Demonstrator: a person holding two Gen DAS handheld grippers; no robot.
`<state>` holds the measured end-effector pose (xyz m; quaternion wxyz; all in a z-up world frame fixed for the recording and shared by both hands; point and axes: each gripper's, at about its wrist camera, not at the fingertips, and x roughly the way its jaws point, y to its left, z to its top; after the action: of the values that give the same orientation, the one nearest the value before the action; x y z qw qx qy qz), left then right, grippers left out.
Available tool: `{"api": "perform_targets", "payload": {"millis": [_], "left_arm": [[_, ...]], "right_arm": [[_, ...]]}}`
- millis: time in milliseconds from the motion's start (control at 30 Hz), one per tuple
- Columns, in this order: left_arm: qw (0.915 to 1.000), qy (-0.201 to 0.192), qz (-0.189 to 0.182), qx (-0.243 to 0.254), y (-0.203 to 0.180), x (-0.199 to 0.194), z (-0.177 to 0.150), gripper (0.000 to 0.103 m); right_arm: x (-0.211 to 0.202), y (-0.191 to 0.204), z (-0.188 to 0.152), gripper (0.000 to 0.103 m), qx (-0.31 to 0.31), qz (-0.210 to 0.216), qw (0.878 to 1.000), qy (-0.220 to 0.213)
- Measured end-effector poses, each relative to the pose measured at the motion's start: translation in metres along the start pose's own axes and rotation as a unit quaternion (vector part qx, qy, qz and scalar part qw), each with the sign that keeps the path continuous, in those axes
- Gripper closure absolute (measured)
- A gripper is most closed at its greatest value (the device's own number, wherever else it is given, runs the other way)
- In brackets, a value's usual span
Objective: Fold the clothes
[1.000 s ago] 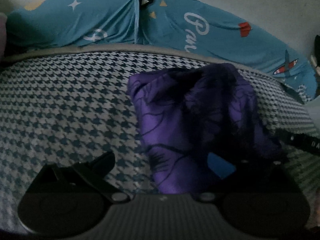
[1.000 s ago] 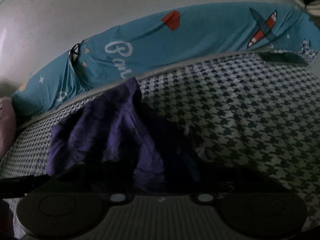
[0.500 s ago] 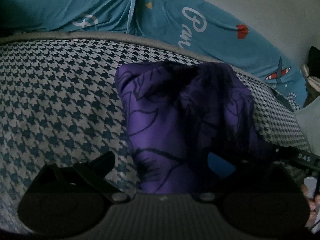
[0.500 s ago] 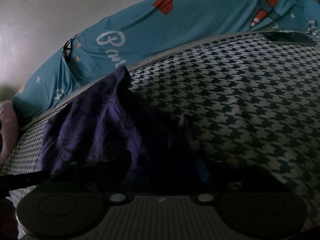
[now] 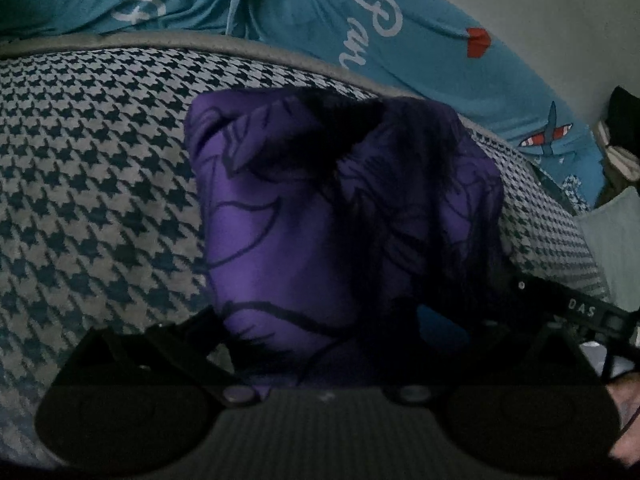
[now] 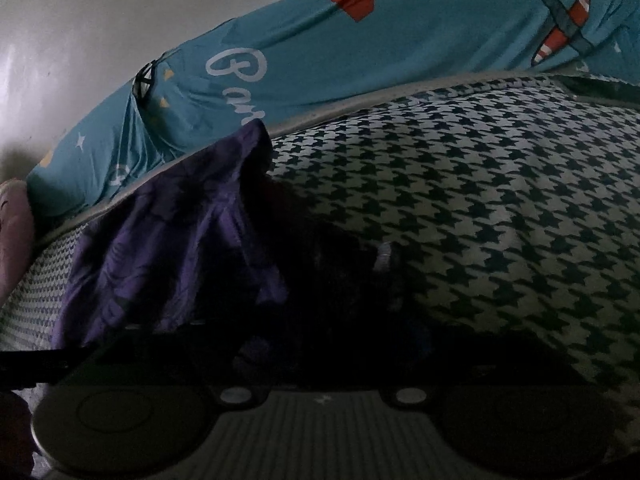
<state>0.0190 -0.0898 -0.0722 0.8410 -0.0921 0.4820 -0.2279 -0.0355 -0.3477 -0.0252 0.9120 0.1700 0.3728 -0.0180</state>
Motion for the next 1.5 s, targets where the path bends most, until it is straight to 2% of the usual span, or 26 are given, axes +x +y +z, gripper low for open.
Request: {"api": "perform_targets", "payload": {"millis": [100, 167, 233, 300, 400, 500, 600, 767, 933, 1100, 1167, 1267, 1400, 1500], "left_arm": [[1.0, -0.009, -0.002, 0.004, -0.002, 0.002, -0.001, 0.0], [0.9998, -0.017, -0.005, 0.005, -0.003, 0.002, -0.002, 0.003], [0.9996, -0.026, -0.006, 0.008, -0.005, 0.0, -0.003, 0.014], [0.9992, -0.037, 0.002, 0.016, -0.009, -0.004, -0.005, 0.032], [0.9984, -0.053, 0.003, 0.018, -0.01, -0.012, -0.005, 0.046], [0.9978, -0.063, 0.004, 0.019, -0.009, -0.021, -0.001, 0.052], [0.9952, -0.083, 0.027, 0.044, -0.012, -0.034, 0.005, 0.055], [0.9926, -0.101, 0.046, 0.049, -0.005, -0.061, 0.016, 0.055], [0.9937, -0.078, 0.071, 0.037, 0.011, -0.077, 0.017, 0.053], [0.9928, -0.101, 0.063, 0.018, 0.023, -0.102, 0.017, 0.029], [0.9911, -0.11, 0.072, 0.021, 0.024, -0.106, 0.017, 0.027], [0.9903, -0.114, 0.079, 0.013, 0.028, -0.105, 0.018, 0.026], [0.9895, -0.121, 0.078, -0.012, 0.033, -0.1, 0.023, 0.022], [0.9886, -0.128, 0.077, -0.023, 0.033, -0.093, 0.03, 0.018]], "right_arm": [[0.0, 0.002, -0.001, 0.048, -0.002, 0.014, 1.0, 0.003], [0.0, 0.003, -0.002, 0.069, 0.003, 0.028, 1.0, 0.008], [-0.001, 0.005, -0.002, 0.074, 0.008, 0.036, 0.999, 0.012], [-0.005, 0.012, -0.004, 0.076, 0.007, 0.041, 0.999, 0.015], [-0.013, 0.026, -0.008, 0.078, 0.003, 0.049, 0.999, 0.022], [-0.02, 0.04, -0.013, 0.078, -0.001, 0.057, 0.998, 0.029], [-0.028, 0.053, -0.017, 0.078, -0.005, 0.064, 0.997, 0.036], [-0.041, 0.076, -0.024, 0.076, -0.012, 0.077, 0.996, 0.047], [-0.05, 0.082, -0.025, 0.064, -0.034, 0.045, 0.998, 0.042], [-0.065, 0.076, -0.017, 0.064, -0.024, 0.022, 0.999, 0.008], [-0.072, 0.077, -0.012, 0.064, -0.032, 0.02, 0.999, -0.02], [-0.074, 0.082, -0.006, 0.064, -0.041, 0.04, 0.997, -0.045], [-0.068, 0.092, -0.004, 0.064, -0.05, 0.087, 0.994, -0.052], [-0.058, 0.102, -0.006, 0.064, -0.067, 0.1, 0.992, -0.047]]}}
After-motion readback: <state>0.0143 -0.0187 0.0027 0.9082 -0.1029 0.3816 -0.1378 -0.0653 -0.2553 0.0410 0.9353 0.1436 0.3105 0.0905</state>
